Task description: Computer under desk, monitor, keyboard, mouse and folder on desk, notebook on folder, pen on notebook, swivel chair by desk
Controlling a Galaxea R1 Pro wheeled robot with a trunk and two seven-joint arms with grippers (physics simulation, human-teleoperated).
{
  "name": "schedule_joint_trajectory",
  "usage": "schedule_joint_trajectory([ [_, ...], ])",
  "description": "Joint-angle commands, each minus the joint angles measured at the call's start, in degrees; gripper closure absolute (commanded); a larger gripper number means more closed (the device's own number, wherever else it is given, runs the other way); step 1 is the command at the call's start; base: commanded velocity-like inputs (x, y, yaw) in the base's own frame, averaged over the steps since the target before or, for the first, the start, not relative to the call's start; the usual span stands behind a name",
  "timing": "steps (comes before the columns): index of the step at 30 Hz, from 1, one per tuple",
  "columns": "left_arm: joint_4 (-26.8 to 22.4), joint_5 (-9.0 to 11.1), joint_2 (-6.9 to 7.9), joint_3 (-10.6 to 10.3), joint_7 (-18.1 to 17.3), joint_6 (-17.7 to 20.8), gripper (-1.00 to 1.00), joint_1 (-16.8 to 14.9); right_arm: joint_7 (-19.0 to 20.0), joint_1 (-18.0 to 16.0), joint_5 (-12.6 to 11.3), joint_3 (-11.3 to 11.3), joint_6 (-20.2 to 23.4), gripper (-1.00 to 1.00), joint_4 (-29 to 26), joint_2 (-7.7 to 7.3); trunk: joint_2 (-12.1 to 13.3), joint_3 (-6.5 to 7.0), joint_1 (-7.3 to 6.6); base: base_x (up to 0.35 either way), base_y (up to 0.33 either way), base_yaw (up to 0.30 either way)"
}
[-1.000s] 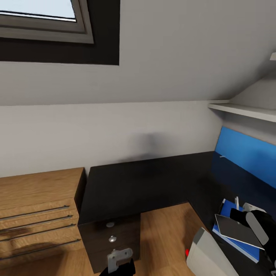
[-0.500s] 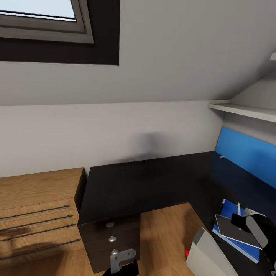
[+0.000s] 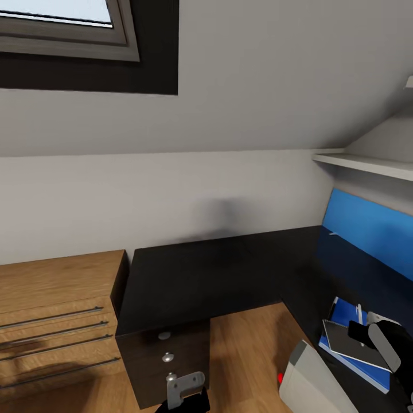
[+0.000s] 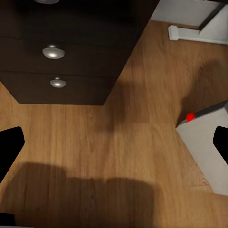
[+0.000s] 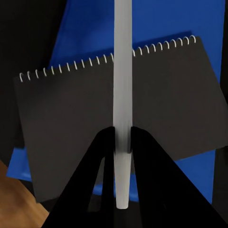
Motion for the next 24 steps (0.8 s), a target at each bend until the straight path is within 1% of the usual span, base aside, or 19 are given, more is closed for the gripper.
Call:
schedule_joint_trajectory([
  [1,-0.08,0.14,0.03,-0.1,0.28,0.18,-1.0,-0.09,-0.47,-0.03,-0.72,-0.01,0.15,1.0,-0.1,0.0,-0.49,-0.27,0.24,0.0,0.0,0.0],
  [13,0.0,0.15,0.06,-0.04,0.25,0.19,-1.0,-0.09,-0.44,-0.03,-0.69,-0.01,0.07,1.0,-0.23,0.02,-5.3,-2.43,2.87,0.0,0.0,0.0],
  [22,0.0,0.17,0.06,-0.07,0.24,0.21,-1.0,-0.09,-0.45,-0.03,-0.68,-0.01,0.01,1.0,-0.27,0.01,-5.3,-2.43,2.87,0.0,0.0,0.0],
  [24,-0.01,0.16,0.07,-0.05,0.24,0.2,-1.0,-0.09,-0.45,-0.03,-0.68,-0.01,0.0,1.0,-0.27,0.0,-6.1,-2.79,3.31,0.0,0.0,0.0],
])
